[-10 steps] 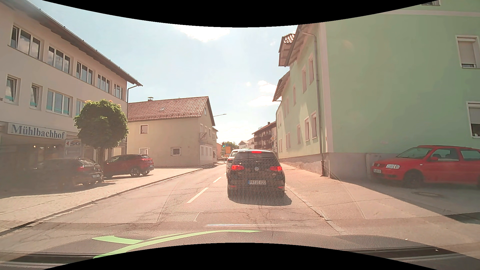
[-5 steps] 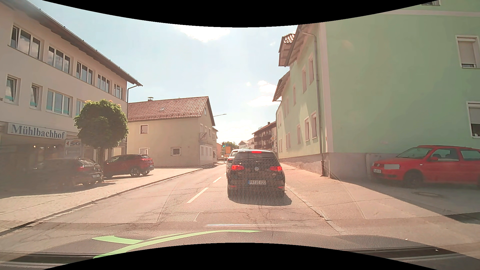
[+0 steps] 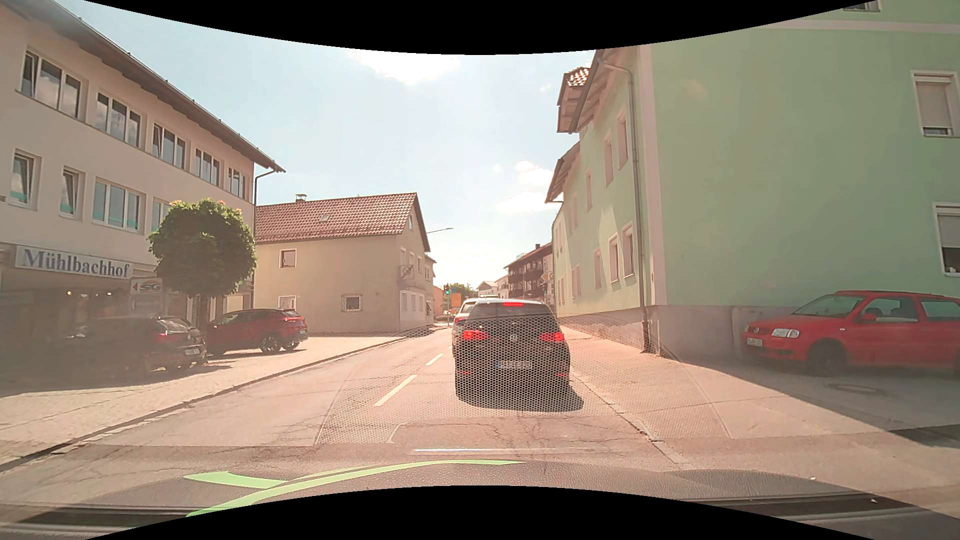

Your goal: Follow the waypoints while adhering to traffic rules and regulations

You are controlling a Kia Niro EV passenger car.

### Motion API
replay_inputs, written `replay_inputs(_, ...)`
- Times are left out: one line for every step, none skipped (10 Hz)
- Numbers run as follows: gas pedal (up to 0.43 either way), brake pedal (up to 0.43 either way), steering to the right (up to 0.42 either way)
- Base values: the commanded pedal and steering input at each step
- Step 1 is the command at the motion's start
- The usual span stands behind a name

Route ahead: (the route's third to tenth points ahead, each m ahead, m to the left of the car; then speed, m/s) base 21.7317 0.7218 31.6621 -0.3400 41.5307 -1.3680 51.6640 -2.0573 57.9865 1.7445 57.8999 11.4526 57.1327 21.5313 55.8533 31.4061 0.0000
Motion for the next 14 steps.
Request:
replay_inputs(0.0, 0.146, 0.011)
replay_inputs(0.0, 0.073, 0.011)
replay_inputs(0.0, 0.006, 0.011)
replay_inputs(0.0, 0.0, 0.011)
replay_inputs(0.0, 0.0, 0.011)
replay_inputs(0.0, 0.0, 0.011)
replay_inputs(0.0, 0.0, 0.011)
replay_inputs(0.0, 0.0, 0.011)
replay_inputs(0.0, 0.0, 0.011)
replay_inputs(0.0, 0.0, 0.011)
replay_inputs(0.0, 0.0, 0.011)
replay_inputs(0.0, 0.0, 0.011)
replay_inputs(0.0, 0.0, 0.011)
replay_inputs(0.0, 0.0, 0.012)
